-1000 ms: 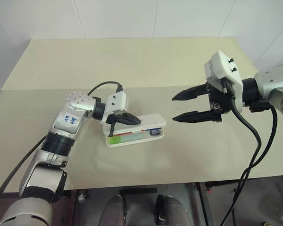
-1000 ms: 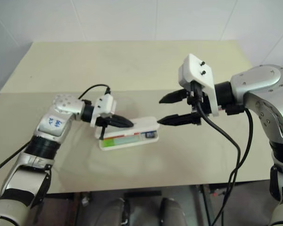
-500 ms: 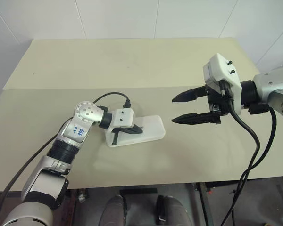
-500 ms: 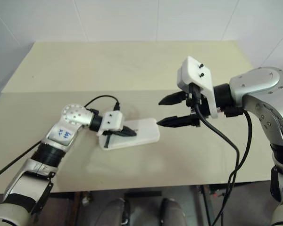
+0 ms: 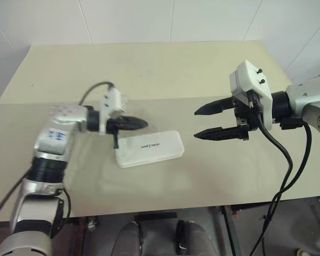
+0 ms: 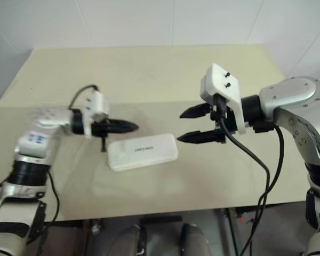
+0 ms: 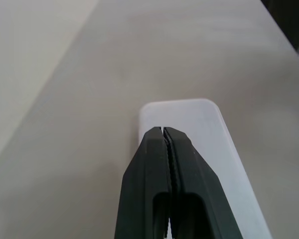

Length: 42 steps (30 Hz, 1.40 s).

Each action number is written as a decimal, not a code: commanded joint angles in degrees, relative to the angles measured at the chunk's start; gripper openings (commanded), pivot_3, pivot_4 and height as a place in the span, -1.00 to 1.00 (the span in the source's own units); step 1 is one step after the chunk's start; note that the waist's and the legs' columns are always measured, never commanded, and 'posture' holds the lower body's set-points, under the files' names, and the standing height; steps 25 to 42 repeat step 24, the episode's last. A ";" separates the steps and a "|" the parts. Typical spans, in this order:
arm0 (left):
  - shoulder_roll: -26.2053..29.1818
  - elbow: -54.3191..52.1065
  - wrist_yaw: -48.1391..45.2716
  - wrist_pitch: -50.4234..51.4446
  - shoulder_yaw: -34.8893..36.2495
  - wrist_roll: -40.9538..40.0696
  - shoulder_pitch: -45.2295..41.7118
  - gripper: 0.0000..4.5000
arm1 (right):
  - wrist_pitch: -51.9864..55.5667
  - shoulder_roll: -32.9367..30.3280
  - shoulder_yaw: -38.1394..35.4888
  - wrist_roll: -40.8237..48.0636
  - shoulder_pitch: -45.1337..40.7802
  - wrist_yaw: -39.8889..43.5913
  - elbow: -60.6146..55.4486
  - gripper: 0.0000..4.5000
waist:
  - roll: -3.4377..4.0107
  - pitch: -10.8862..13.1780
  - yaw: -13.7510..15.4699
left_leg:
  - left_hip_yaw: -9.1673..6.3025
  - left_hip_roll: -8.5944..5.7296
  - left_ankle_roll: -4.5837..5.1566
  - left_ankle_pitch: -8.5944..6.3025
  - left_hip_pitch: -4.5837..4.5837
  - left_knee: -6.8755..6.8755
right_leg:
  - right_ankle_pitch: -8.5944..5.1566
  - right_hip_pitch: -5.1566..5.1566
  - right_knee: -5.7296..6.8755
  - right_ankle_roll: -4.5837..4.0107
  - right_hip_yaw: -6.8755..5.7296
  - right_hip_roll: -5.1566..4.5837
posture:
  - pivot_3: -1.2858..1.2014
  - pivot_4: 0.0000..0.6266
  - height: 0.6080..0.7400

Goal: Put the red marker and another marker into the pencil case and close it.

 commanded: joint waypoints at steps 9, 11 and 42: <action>6.64 -11.96 13.21 6.49 14.35 -3.35 14.26 -0.98 | -10.06 4.53 2.07 -7.31 0.41 0.45 11.06 0.40 | 0.00 0.00 -0.63 | 0.02 0.00 0.00 0.00 0.02 -0.02 | 0.00 -0.01 0.03 0.00 0.03 -0.01 | 0.03 -0.52 1.00; 6.79 -14.07 14.65 6.66 14.54 -3.46 16.69 -0.98 | -11.79 5.49 3.05 -9.07 -0.09 1.09 13.65 0.40 | 0.00 0.00 -0.67 | 0.02 0.00 0.00 0.00 0.01 -0.02 | 0.00 -0.01 0.02 0.00 0.02 -0.01 | 0.03 -0.52 1.00; 7.33 -14.85 19.57 5.05 13.73 -3.21 18.71 -0.98 | -14.41 8.11 3.03 -12.61 -1.27 2.17 17.40 0.40 | 0.00 0.00 -0.68 | 0.07 0.00 -0.02 -0.01 0.02 -0.05 | 0.00 -0.02 0.01 0.00 0.04 -0.02 | 0.03 -0.52 1.00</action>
